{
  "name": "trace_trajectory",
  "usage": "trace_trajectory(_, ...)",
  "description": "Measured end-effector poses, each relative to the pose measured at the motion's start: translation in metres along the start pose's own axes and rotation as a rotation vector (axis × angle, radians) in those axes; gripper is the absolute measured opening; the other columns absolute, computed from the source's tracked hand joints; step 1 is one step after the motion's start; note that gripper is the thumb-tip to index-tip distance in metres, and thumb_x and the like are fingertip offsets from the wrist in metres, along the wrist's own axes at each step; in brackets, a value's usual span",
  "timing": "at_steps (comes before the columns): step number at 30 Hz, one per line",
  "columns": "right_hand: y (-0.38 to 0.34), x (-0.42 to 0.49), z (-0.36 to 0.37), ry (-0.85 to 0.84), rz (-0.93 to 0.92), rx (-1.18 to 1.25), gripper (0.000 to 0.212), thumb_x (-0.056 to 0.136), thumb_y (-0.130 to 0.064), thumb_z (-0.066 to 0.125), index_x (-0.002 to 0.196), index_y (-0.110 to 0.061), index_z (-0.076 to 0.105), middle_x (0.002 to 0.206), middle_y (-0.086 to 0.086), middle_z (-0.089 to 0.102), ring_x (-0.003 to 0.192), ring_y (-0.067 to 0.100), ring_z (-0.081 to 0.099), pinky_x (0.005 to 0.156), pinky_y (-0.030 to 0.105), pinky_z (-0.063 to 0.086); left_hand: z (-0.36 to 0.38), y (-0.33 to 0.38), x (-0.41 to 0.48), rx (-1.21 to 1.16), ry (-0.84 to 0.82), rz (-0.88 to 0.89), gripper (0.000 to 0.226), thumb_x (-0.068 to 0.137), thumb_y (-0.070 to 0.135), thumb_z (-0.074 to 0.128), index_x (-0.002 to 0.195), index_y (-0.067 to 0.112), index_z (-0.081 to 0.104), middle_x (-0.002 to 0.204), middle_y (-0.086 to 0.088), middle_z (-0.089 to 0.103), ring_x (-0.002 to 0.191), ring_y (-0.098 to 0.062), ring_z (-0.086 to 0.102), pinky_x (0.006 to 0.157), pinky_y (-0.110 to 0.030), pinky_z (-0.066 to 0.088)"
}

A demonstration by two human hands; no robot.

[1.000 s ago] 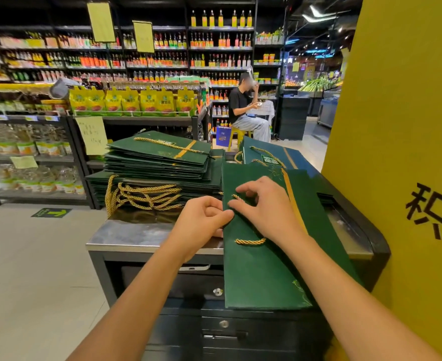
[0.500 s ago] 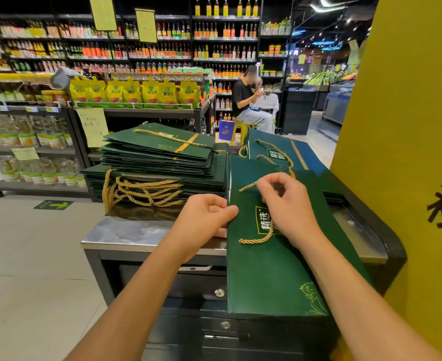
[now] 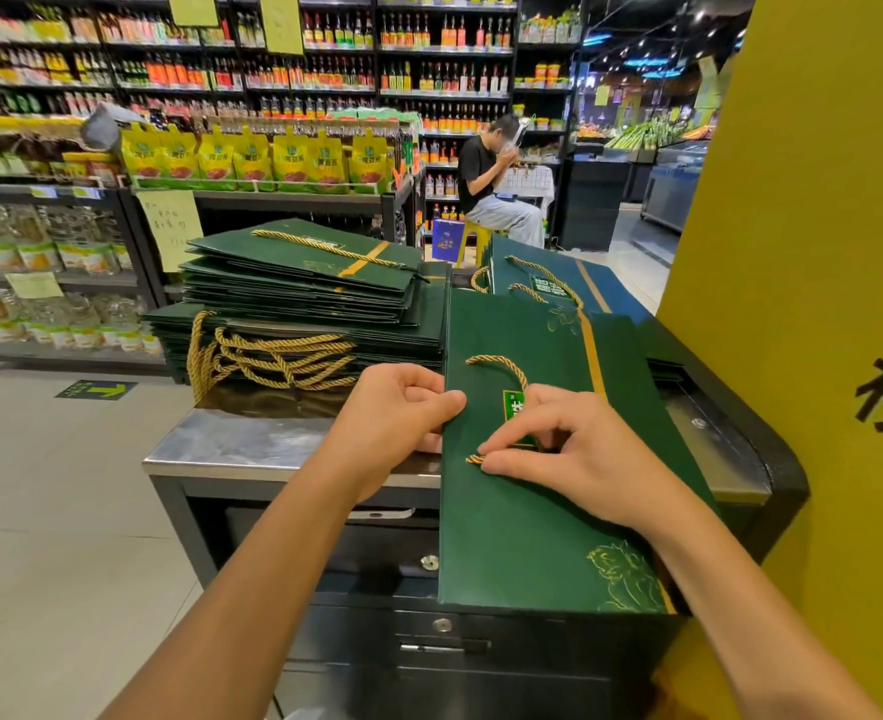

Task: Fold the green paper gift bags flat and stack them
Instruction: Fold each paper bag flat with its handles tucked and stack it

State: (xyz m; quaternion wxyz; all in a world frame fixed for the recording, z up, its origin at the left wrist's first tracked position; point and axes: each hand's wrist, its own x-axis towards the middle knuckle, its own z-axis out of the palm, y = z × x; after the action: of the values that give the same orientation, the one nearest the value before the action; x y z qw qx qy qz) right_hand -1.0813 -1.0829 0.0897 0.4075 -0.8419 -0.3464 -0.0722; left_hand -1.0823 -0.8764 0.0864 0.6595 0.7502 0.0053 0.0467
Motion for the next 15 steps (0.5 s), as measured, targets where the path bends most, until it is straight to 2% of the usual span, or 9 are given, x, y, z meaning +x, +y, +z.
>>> trace_trajectory(3,0.002,0.000,-0.002,0.019,0.003,0.076,0.001,0.085,-0.028,0.080,0.085,-0.027,0.081,0.064,0.003,0.037,0.061,0.019,0.041,0.064,0.028,0.036,0.001,0.000,0.000,-0.016,-0.004,0.004,0.013,0.094,0.006,0.070,0.102,-0.003,0.068,0.090,-0.021,0.076,0.075,-0.022,0.074,0.069,-0.037,0.063)
trace_trajectory(5,0.003,0.000,-0.003,0.118,0.068,0.206,0.006,0.088,-0.027,0.077,0.085,-0.022,0.078,0.060,0.000,0.037,0.060,0.021,0.037,0.063,0.030,0.035,0.001,0.000,-0.001,-0.016,-0.006,0.011,0.011,0.094,0.006,0.069,0.101,-0.003,0.068,0.088,-0.019,0.077,0.073,-0.020,0.074,0.069,-0.037,0.062)
trace_trajectory(8,0.009,0.001,-0.008,0.378,0.191,0.568,0.015,0.078,-0.035,0.077,0.084,-0.021,0.078,0.069,0.001,0.061,0.068,0.012,0.052,0.072,0.024,0.047,0.000,0.000,-0.002,-0.015,-0.007,0.024,0.011,0.095,0.005,0.068,0.102,-0.003,0.068,0.088,-0.018,0.077,0.075,-0.019,0.075,0.071,-0.039,0.063)
trace_trajectory(10,0.012,0.001,-0.011,0.468,0.231,0.830,0.020,0.070,-0.038,0.078,0.082,-0.022,0.078,0.068,0.001,0.060,0.068,0.015,0.050,0.075,0.029,0.046,0.000,0.000,-0.003,-0.014,-0.005,0.037,0.010,0.095,0.005,0.067,0.102,-0.002,0.067,0.088,-0.019,0.077,0.077,-0.020,0.075,0.073,-0.040,0.064)
trace_trajectory(11,0.013,0.001,-0.011,0.480,0.238,0.886,0.020,0.069,-0.037,0.078,0.081,-0.021,0.078,0.066,0.001,0.057,0.067,0.016,0.048,0.074,0.029,0.046,0.000,0.000,-0.003,-0.015,-0.004,0.043,0.010,0.095,0.006,0.067,0.102,-0.002,0.067,0.089,-0.019,0.077,0.078,-0.021,0.075,0.074,-0.040,0.064)
trace_trajectory(15,0.010,0.001,-0.011,0.473,0.227,0.768,0.010,0.078,-0.027,0.076,0.081,-0.018,0.078,0.065,-0.003,0.060,0.067,0.013,0.050,0.072,0.027,0.046,0.000,0.000,-0.004,-0.025,0.004,0.058,0.011,0.095,0.005,0.068,0.103,-0.002,0.068,0.086,-0.017,0.077,0.078,-0.021,0.075,0.070,-0.038,0.063)
